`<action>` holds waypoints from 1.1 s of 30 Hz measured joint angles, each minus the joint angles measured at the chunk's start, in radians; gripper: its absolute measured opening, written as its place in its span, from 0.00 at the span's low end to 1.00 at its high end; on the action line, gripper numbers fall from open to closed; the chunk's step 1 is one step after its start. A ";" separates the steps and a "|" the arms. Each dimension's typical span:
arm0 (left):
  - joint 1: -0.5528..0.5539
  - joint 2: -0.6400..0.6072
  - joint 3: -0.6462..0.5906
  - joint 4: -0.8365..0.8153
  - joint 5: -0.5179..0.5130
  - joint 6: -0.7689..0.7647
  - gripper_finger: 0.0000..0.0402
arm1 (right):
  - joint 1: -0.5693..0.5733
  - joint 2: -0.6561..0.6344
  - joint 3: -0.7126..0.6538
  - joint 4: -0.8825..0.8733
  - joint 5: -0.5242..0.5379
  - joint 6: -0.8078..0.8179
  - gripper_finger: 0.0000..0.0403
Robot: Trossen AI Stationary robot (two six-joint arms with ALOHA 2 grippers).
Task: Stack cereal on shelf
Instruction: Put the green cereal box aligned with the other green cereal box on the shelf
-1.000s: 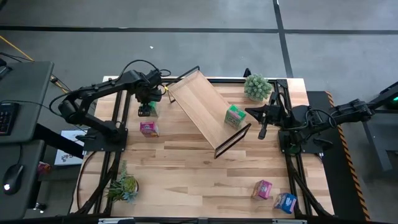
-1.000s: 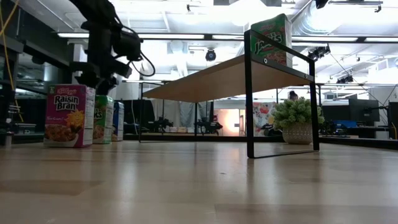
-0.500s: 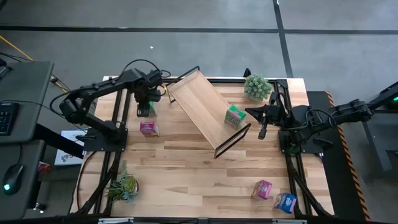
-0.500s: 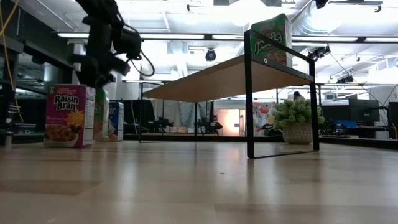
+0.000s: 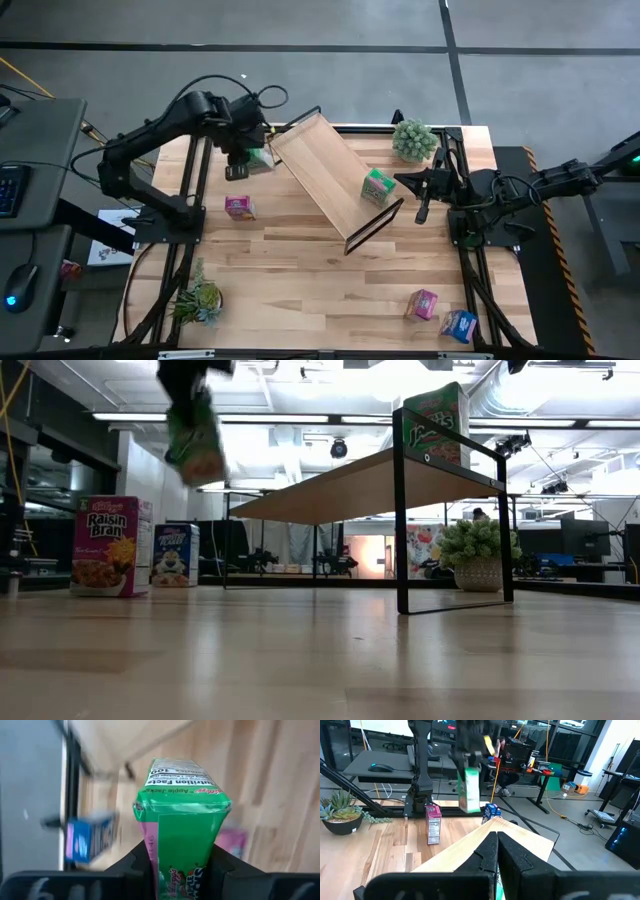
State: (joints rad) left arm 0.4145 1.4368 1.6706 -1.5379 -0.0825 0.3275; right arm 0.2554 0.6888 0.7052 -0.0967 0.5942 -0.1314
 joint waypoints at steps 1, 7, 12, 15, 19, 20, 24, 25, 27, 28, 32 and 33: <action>-0.040 0.000 0.024 0.012 0.000 -0.005 0.23 | 0.000 0.000 0.000 0.000 0.000 0.000 0.00; -0.282 0.015 0.056 0.210 -0.023 0.038 0.23 | 0.000 0.000 0.000 0.000 0.000 -0.001 0.00; -0.376 0.113 0.067 0.360 -0.032 0.151 0.23 | 0.000 0.000 0.000 0.005 0.000 0.000 0.00; -0.393 0.223 0.135 0.347 -0.031 0.212 0.23 | 0.000 0.000 0.000 0.005 0.000 0.001 0.00; -0.417 0.354 0.260 0.337 -0.007 0.307 0.23 | 0.000 0.000 0.000 0.005 0.000 0.022 0.00; -0.422 0.381 0.294 0.336 -0.008 0.329 0.23 | 0.000 0.000 0.000 0.005 0.000 0.026 0.00; -0.431 0.461 0.396 0.328 -0.008 0.389 0.23 | 0.000 0.000 0.000 0.004 0.000 0.026 0.00; -0.431 0.474 0.415 0.327 -0.009 0.403 0.23 | 0.000 0.000 0.000 0.004 -0.001 0.026 0.00; -0.430 0.494 0.436 0.325 -0.016 0.425 0.23 | 0.000 0.000 0.000 0.000 -0.002 0.026 0.00; -0.430 0.501 0.443 0.322 -0.016 0.440 0.23 | 0.000 0.000 0.000 -0.001 -0.002 0.026 0.00; -0.429 0.503 0.446 0.327 -0.015 0.501 0.23 | 0.000 0.000 0.000 -0.016 -0.003 0.027 0.00; -0.429 0.502 0.446 0.328 -0.015 0.511 0.23 | 0.000 0.000 0.000 -0.019 -0.003 0.027 0.00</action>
State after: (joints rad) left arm -0.0147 1.9391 2.1170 -1.2095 -0.0978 0.8388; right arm 0.2558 0.6888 0.7055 -0.1158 0.5915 -0.1047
